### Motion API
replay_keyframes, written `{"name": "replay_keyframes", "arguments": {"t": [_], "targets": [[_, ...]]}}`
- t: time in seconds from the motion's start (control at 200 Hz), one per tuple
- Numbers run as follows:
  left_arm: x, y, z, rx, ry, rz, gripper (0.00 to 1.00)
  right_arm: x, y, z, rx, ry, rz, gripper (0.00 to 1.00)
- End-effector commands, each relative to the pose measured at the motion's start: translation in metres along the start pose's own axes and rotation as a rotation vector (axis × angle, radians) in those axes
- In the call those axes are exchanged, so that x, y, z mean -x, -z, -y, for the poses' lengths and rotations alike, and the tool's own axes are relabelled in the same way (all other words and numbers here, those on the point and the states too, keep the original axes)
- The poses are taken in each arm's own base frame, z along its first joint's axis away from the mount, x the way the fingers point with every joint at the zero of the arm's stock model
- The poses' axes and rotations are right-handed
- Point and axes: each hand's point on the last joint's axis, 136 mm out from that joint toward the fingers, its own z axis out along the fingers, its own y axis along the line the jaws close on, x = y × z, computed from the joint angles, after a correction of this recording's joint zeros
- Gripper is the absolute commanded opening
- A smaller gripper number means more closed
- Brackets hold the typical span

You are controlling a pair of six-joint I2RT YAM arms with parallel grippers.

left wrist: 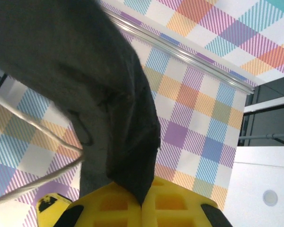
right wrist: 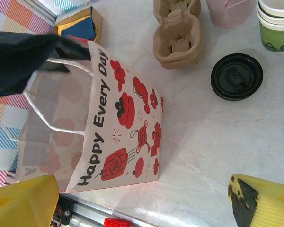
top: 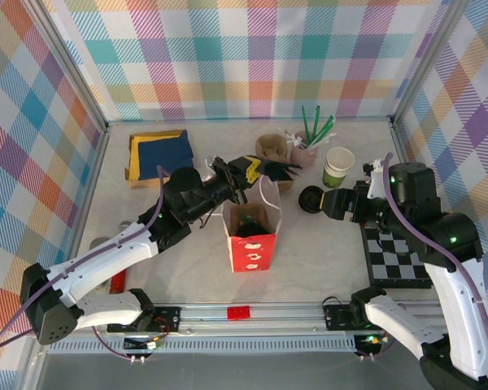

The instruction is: Pack the takeout coffee

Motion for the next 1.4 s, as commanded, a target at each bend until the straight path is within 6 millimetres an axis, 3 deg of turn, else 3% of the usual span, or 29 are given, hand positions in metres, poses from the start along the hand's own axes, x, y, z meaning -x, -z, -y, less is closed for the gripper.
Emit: {"name": "replay_keyframes", "arguments": {"t": [0.0, 0.25, 0.695, 1.081, 1.396], "targets": [[-0.012, 0.006, 0.020, -0.052, -0.018, -0.020, 0.00, 0.002, 0.006, -0.004, 0.015, -0.003, 0.011, 0.92], [-0.006, 0.013, 0.001, -0.041, 0.012, 0.003, 0.00, 0.003, 0.007, -0.006, 0.022, 0.000, 0.013, 0.92], [-0.028, 0.011, -0.017, -0.059, 0.062, -0.016, 0.00, 0.008, 0.012, -0.012, 0.037, 0.003, 0.017, 0.91], [0.012, 0.044, -0.033, -0.145, 0.162, 0.132, 0.00, 0.009, 0.007, -0.015, 0.052, -0.010, 0.002, 0.90], [0.023, 0.032, -0.038, -0.207, 0.227, 0.142, 0.00, 0.010, 0.007, -0.019, 0.062, -0.019, -0.002, 0.90]]}}
